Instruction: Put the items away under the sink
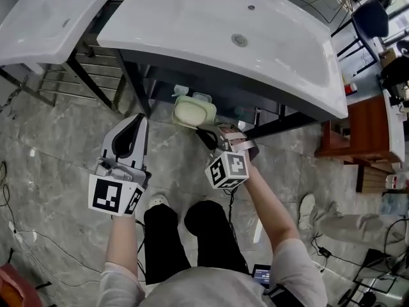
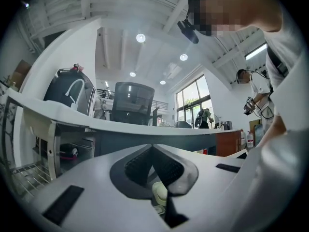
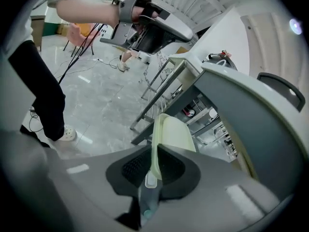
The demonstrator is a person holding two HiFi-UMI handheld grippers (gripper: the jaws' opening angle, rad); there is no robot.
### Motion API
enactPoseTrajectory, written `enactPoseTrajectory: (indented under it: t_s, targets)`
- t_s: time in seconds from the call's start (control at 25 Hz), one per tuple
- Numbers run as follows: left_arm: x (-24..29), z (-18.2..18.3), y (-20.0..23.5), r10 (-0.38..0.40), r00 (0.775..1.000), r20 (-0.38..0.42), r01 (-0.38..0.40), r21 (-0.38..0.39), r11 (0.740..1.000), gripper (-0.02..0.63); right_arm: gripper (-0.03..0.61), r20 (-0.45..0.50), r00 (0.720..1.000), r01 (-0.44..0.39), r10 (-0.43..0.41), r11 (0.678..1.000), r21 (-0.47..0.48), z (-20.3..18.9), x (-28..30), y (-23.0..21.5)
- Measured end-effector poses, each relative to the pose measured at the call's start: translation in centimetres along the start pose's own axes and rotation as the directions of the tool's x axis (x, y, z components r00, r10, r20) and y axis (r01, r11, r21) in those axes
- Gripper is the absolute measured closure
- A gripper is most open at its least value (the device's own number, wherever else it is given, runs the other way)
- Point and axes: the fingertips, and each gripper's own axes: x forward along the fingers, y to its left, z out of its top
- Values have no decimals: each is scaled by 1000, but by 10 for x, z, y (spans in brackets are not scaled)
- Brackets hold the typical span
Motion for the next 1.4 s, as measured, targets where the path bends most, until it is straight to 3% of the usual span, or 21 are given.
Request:
enactPoseTrajectory:
  t_s: [0.36, 0.68, 0.96, 1.4]
  targets:
    - [34, -119, 9, -39, 998, 52, 37, 55, 998, 606, 531, 17, 1000, 17, -16, 999, -33, -71, 77, 20]
    - [68, -195, 4, -111, 990, 88, 99, 129, 987, 606, 531, 33, 999, 22, -20, 998, -66, -114, 120, 33]
    - [83, -213, -2, -137, 986, 92, 124, 134, 983, 606, 531, 39, 999, 19, -17, 998, -61, -123, 112, 19]
    - [89, -208, -16, -148, 981, 126, 131, 137, 982, 606, 531, -47, 992, 113, -116, 992, -49, -165, 78, -55]
